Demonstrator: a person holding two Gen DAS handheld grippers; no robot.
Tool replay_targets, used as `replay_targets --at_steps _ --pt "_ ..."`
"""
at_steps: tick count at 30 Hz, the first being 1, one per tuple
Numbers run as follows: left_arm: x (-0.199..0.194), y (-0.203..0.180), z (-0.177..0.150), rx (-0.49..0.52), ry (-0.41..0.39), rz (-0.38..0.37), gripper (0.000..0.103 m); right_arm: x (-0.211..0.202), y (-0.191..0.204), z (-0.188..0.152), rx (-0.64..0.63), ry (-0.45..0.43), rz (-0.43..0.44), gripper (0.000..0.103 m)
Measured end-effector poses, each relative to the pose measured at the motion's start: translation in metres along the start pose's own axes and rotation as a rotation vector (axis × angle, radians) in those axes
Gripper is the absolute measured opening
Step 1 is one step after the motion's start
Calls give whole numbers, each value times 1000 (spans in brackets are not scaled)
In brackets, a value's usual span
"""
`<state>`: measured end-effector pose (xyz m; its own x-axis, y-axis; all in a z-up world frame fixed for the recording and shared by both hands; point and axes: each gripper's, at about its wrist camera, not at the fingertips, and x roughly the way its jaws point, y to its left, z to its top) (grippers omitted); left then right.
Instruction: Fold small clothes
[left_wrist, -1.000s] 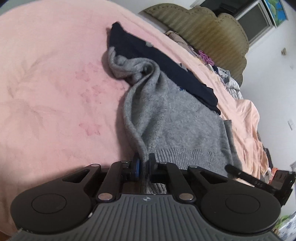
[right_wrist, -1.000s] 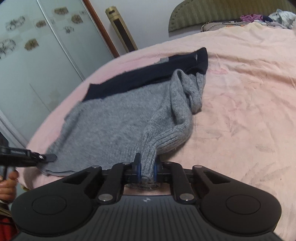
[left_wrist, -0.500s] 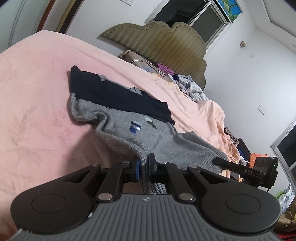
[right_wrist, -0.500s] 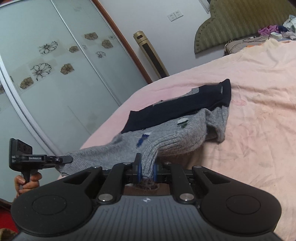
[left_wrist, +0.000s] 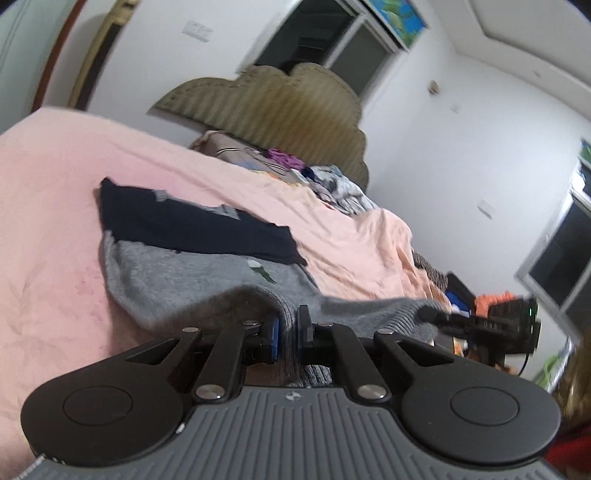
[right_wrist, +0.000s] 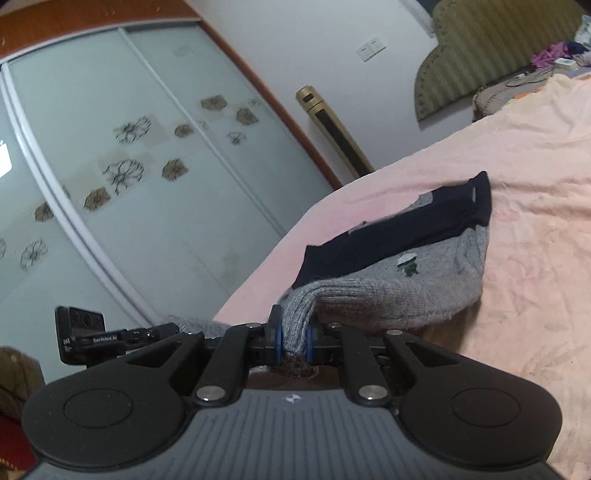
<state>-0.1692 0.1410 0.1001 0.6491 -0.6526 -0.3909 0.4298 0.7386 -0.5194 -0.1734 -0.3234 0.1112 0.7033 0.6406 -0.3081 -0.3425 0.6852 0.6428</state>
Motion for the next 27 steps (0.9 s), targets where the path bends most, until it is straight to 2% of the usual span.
replay_targets --at_steps 2,6,17,27 --pt "8 14 9 -70 -2 16 9 6 -12 4 57 -13 3 11" --pt "27 33 37 -147 -36 51 9 26 -31 20 107 -38 -10 12" --pt "81 43 111 -119 -88 185 9 85 -68 87 139 -117 -56 12" --pt "121 78 149 -169 -102 315 9 140 -102 116 153 -95 -123 12"
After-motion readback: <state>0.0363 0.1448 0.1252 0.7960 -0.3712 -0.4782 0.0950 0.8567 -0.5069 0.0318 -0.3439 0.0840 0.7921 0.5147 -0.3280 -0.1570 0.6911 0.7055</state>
